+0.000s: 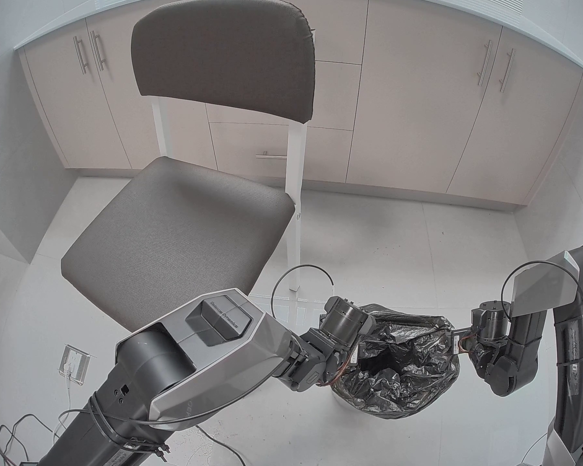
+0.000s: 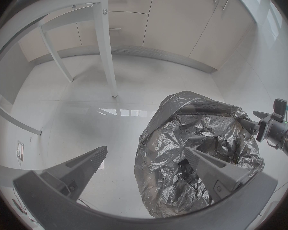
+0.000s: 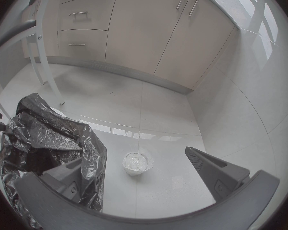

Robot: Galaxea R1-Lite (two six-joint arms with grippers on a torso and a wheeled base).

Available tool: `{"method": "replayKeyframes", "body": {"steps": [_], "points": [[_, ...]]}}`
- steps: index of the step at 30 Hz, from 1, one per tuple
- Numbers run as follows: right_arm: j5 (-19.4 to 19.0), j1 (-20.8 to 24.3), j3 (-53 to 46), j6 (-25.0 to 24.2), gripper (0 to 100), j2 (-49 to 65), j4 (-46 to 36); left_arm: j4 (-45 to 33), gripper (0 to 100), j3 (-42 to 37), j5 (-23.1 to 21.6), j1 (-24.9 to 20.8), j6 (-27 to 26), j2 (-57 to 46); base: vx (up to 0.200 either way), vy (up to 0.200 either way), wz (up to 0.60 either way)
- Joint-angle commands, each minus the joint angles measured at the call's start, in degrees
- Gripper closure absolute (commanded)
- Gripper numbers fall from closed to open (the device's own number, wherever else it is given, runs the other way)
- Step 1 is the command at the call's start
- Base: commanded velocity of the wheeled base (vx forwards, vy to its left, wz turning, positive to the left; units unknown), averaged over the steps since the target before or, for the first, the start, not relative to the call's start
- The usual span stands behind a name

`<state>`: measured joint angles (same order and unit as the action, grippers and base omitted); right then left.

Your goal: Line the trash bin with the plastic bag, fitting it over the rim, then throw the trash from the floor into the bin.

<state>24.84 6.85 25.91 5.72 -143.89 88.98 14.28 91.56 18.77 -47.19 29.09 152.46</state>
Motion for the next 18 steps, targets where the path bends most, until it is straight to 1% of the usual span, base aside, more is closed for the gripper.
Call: {"method": "replayKeyframes", "body": {"steps": [1, 9, 13, 18], "points": [[-0.1, -1.0, 1.6, 0.1, 0, -1.7, 1.0, 0.0, 0, 0.0, 0.0, 0.0, 0.0, 0.2, 0.0, 0.0, 0.0], [-2.2, -1.8, 1.7, -0.3, 0, -3.9, 1.0, 0.0, 0, 0.1, 0.0, 0.1, 0.0, 0.2, 0.0, 0.0, 0.0], [-4.9, -2.6, 1.6, -0.4, 0, -4.5, 1.0, 0.0, 0, 0.1, 0.0, 0.1, 0.0, 0.3, 0.0, 0.0, 0.0], [-5.5, -3.0, 1.7, -0.4, 0, -3.9, 1.0, 0.0, 0, 0.1, 0.0, 0.1, 0.0, 0.4, 0.0, 0.0, 0.0]]}}
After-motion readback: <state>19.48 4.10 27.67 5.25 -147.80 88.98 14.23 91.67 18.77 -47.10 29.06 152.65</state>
